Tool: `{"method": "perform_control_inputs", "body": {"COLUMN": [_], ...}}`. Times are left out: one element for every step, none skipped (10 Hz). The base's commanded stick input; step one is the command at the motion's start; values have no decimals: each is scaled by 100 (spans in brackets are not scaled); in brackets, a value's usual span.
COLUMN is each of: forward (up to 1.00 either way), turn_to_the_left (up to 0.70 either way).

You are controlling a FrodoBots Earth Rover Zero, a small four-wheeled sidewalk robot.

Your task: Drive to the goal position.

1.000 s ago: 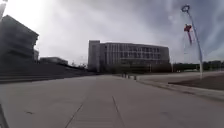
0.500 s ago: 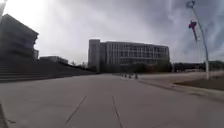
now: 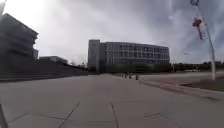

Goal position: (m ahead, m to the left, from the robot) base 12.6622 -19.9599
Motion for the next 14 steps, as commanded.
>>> {"method": "perform_control_inputs", "body": {"forward": [85,85,85,0,0,0,0,0,0,37,85,85,85,85], "turn_to_the_left": [0,0,0,0,0,0,0,0,0,0,0,0,0,0]}}
